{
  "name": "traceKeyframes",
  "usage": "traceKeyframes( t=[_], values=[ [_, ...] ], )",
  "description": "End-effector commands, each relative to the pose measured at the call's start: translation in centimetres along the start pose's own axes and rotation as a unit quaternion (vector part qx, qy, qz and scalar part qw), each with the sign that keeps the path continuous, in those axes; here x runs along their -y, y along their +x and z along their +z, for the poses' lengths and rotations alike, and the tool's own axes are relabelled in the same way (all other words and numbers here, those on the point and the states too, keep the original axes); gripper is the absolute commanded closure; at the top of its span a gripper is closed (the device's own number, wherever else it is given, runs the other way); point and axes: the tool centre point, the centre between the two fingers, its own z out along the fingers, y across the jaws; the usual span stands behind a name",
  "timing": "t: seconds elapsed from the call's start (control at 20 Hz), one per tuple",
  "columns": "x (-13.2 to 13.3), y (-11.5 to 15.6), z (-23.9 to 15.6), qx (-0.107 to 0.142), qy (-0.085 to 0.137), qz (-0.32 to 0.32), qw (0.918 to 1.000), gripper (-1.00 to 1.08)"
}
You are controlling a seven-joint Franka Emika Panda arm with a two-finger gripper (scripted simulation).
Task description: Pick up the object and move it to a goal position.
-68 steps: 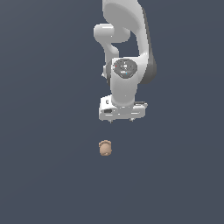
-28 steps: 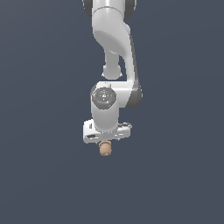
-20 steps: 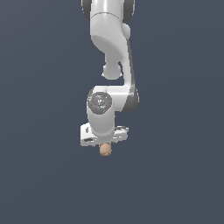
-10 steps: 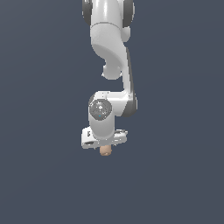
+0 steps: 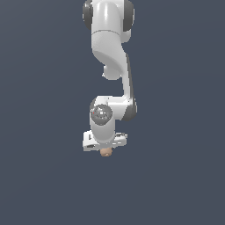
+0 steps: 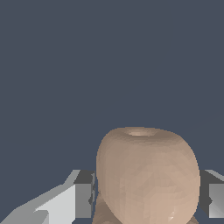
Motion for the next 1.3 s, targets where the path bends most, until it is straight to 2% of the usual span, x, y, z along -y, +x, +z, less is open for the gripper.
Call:
traceKeyframes(
  t=[0.0,0.7,1.0,1.25],
  values=[
    [0.0,0.0,0.0,0.000,0.000,0.000,1.0000,1.08],
    [0.7,-0.2,-0.5,0.000,0.000,0.000,1.0000,1.08],
    [3.2,-1.0,-2.1,0.000,0.000,0.000,1.0000,1.08],
    [6.8,-2.1,-4.4,0.000,0.000,0.000,1.0000,1.08]
  ],
)
